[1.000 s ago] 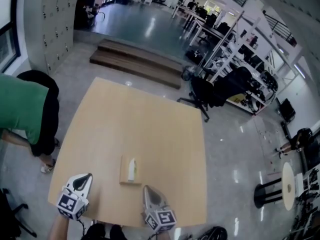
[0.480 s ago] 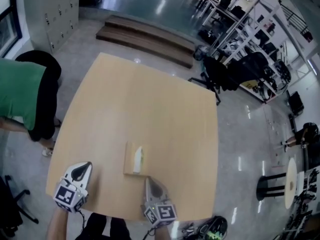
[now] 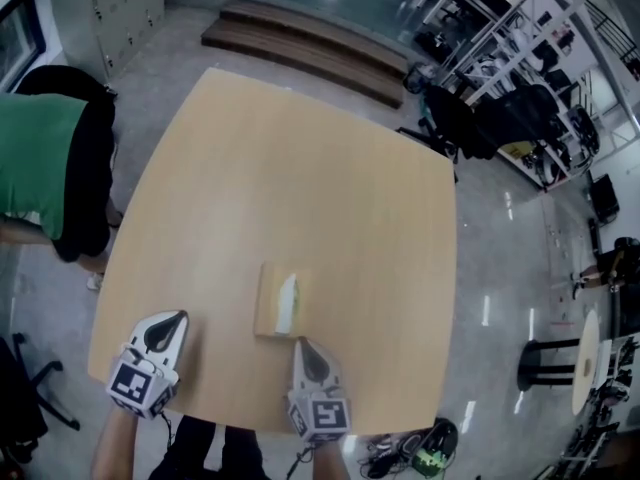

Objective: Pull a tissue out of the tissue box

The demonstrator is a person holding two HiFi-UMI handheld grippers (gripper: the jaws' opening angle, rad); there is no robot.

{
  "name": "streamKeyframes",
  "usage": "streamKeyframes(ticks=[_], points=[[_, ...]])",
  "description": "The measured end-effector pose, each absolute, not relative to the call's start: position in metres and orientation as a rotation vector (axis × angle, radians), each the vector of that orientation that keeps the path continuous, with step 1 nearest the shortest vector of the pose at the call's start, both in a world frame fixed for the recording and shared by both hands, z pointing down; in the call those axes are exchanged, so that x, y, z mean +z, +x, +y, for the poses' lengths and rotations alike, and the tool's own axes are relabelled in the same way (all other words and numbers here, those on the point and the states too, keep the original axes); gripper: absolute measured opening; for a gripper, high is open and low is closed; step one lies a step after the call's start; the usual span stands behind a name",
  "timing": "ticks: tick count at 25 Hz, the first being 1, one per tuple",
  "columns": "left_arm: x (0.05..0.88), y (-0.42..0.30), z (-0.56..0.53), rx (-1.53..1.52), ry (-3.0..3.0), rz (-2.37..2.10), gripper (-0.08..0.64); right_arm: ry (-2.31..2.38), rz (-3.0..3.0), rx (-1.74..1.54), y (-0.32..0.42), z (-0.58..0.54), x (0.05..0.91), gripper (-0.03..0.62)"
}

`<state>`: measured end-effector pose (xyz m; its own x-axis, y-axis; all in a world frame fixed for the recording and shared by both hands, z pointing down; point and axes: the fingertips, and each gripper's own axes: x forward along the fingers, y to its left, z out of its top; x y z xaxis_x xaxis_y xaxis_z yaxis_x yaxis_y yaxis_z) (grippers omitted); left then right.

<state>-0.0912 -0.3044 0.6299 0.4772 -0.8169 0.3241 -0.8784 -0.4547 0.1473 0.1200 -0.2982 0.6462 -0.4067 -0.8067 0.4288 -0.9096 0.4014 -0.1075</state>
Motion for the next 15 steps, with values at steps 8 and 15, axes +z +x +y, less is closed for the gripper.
streamKeyframes(ticks=[8, 15], points=[[0.640, -0.089, -0.304, 0.293, 2.442, -1.425, 0.008, 1.469, -2.340, 0.472, 0.107, -0.302, 0.660, 0.139], [0.647, -0.090, -0.303, 0.296, 2.428, -1.412, 0.008, 1.432, -2.327, 0.474, 0.092, -0.308, 0.676, 0.230]])
